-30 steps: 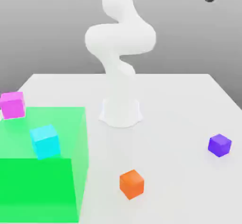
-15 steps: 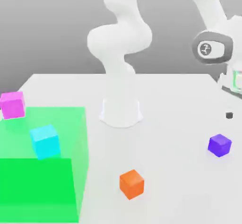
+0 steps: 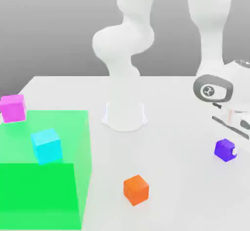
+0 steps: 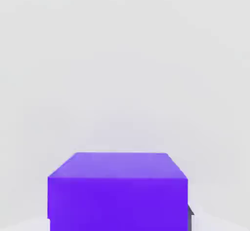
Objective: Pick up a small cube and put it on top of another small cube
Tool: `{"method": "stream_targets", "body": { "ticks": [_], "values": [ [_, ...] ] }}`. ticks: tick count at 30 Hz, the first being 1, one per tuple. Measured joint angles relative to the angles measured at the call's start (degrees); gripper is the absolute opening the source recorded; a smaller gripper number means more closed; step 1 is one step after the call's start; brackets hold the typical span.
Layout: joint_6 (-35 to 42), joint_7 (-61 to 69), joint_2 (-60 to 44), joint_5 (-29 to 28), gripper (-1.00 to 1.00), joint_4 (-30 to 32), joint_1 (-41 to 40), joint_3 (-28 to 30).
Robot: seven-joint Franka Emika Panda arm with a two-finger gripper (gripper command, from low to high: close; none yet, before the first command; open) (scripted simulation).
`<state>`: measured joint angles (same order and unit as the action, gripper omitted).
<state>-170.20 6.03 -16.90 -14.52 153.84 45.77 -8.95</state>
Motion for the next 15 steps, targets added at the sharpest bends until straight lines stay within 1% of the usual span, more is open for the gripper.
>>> {"method": "stream_targets", "body": {
  "ticks": [3, 5, 7, 15],
  "values": [
    [4.32, 3.64, 5.60, 4.85, -1.00, 1.21, -3.07, -4.19],
    [7.53, 6.37, 9.75, 8.52, -1.00, 2.06, -3.82, -5.70],
    [9.29, 5.61, 12.04, 10.25, -1.00, 2.51, -6.08, -3.91],
    [13.64, -4.86, 17.58, 12.25, -1.00, 3.57, -23.19, 4.77]
  ]
}}
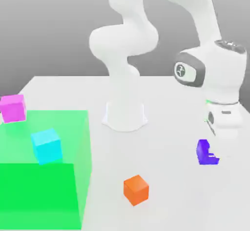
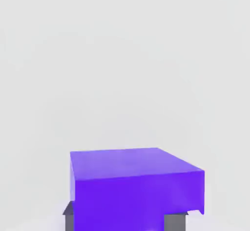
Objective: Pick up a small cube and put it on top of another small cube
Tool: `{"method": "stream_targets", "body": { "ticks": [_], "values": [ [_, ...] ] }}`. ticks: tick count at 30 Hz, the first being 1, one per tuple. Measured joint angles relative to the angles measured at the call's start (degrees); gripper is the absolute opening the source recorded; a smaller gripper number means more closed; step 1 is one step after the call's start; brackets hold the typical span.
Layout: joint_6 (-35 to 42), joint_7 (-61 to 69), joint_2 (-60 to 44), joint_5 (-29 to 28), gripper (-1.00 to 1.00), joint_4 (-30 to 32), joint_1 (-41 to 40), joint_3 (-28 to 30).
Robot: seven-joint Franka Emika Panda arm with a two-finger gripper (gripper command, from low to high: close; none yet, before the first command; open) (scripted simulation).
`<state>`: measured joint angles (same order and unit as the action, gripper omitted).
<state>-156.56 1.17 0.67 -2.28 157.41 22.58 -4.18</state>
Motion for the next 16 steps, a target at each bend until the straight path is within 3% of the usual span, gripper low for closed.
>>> {"method": "stream_targets", "body": {
  "ticks": [7, 13, 14, 16],
  "values": [
    [3.63, -9.78, 4.62, 1.22, -1.00, 0.88, -13.00, 7.18],
    [-5.69, -10.01, -5.04, 3.14, -1.00, 0.55, -14.76, 7.40],
    [-7.32, -9.79, -6.75, 3.47, 1.00, 0.48, -14.86, 7.23],
    [-7.32, -9.80, -6.75, 3.47, 1.00, 0.48, -14.86, 7.23]
  ]
}}
